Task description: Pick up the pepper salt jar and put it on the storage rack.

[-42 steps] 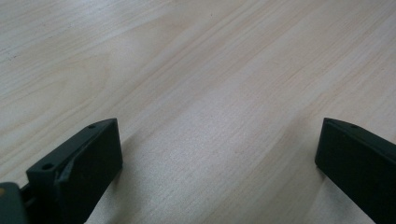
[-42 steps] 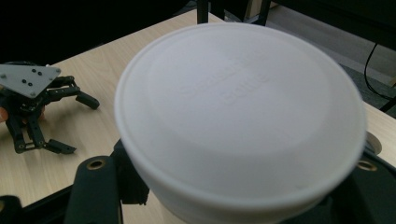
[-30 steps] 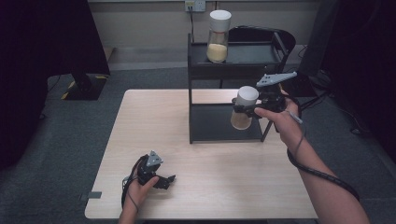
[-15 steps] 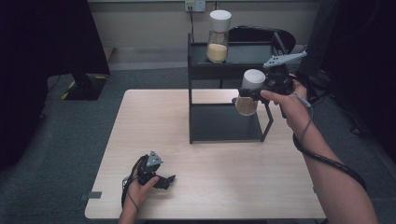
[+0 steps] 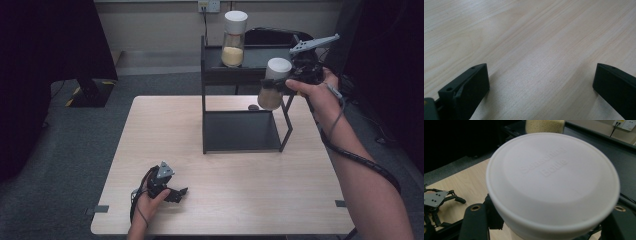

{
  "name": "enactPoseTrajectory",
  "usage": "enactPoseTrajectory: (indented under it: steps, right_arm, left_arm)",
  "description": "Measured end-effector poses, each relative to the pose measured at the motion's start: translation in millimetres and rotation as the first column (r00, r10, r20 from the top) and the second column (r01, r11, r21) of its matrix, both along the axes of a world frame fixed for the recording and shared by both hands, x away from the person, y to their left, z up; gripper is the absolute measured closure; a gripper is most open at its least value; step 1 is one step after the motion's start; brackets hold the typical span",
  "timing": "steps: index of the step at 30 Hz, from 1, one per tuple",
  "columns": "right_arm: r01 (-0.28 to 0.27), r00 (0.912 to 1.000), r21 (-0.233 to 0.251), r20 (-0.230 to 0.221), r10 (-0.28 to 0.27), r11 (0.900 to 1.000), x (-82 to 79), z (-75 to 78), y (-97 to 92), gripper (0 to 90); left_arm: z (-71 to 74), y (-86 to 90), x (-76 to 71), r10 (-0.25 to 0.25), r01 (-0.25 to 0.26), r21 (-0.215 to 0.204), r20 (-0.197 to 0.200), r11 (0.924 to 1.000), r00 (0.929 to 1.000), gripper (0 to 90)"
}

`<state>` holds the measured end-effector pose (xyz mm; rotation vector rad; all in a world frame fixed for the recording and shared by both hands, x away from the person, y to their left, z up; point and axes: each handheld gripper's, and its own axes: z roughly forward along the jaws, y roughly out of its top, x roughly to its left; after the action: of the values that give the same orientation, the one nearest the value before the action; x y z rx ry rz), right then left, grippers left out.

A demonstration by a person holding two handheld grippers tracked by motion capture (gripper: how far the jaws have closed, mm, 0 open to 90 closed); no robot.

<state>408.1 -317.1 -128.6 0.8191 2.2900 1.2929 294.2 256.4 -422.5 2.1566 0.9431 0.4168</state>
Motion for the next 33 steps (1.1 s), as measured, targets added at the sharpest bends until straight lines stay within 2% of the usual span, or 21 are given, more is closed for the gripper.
enactPoseTrajectory:
  steps: [18, 33]
  right_arm:
    - [0.061, 0.9975, -0.007, 0.037, -0.060, 0.9981, 3.0, 39.9, -3.3, 35.2]
    - [0.117, 0.9918, -0.006, 0.053, -0.117, 0.9931, 17.8, 66.2, 3.4, 35.2]
  left_arm:
    - [-0.1, 0.0, 0.0, 0.000, 0.000, 0.000, 0.000, 1.0000, 1.0000, 0.0]
    - [-0.2, 0.0, 0.0, 0.000, 0.000, -0.001, 0.000, 1.0000, 1.0000, 0.0]
